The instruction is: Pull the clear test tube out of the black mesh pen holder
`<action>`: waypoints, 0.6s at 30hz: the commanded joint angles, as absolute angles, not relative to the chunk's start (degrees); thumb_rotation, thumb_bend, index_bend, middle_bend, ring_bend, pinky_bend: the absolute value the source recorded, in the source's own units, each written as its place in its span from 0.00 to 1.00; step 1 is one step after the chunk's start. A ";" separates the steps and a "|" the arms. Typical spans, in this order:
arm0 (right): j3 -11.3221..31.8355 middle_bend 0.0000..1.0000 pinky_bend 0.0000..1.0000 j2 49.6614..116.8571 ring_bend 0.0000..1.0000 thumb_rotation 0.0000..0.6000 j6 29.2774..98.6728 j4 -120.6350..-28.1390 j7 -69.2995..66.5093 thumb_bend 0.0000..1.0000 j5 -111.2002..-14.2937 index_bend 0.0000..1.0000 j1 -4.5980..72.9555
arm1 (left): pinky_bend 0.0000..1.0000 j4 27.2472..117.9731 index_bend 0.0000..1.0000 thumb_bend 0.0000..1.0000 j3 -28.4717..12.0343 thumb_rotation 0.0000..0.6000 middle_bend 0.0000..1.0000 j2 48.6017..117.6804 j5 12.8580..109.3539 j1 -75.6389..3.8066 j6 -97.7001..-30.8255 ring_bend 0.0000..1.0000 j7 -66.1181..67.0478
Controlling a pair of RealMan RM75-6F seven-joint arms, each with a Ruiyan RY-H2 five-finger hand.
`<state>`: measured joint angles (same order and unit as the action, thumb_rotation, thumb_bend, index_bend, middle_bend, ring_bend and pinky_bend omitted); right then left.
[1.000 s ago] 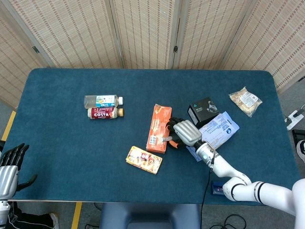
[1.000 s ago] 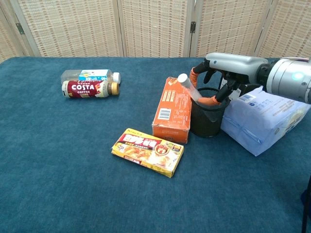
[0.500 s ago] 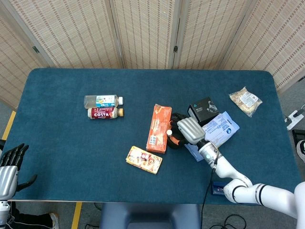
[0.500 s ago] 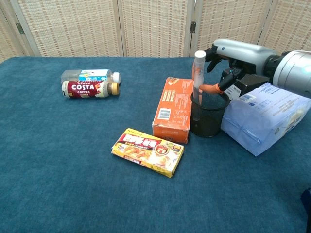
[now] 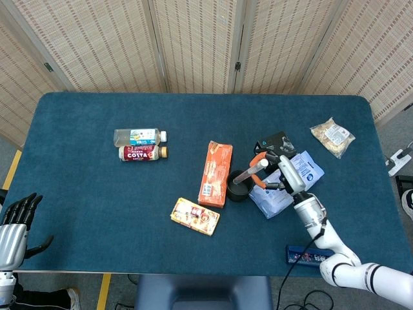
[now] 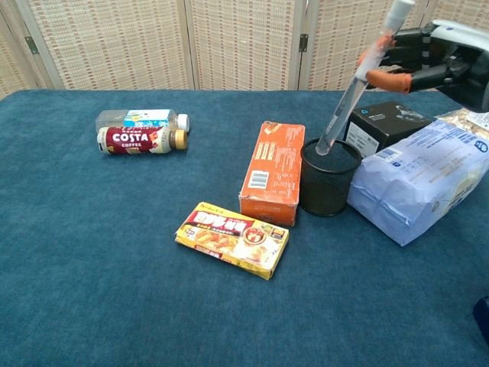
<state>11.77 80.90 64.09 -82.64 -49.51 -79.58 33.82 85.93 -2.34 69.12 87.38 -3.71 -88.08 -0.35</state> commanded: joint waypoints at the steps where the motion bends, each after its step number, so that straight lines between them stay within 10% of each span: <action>1: 11.72 0.43 0.24 75.88 0.19 1.00 65.21 -85.58 -66.05 0.33 -81.33 0.65 29.69 | 0.13 86.30 0.08 0.27 -2.33 1.00 0.10 69.09 87.62 -3.85 -88.11 0.10 -0.10; 18: 11.12 0.44 0.24 79.28 0.19 1.00 76.86 -78.27 -34.57 0.33 -87.11 0.65 27.56 | 0.13 87.64 0.08 0.26 -2.27 1.00 0.10 69.02 88.22 -4.20 -88.17 0.10 0.95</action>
<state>11.22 77.24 72.50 -80.71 -44.97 -85.17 28.49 87.64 -2.28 69.02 88.22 -4.21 -88.18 0.94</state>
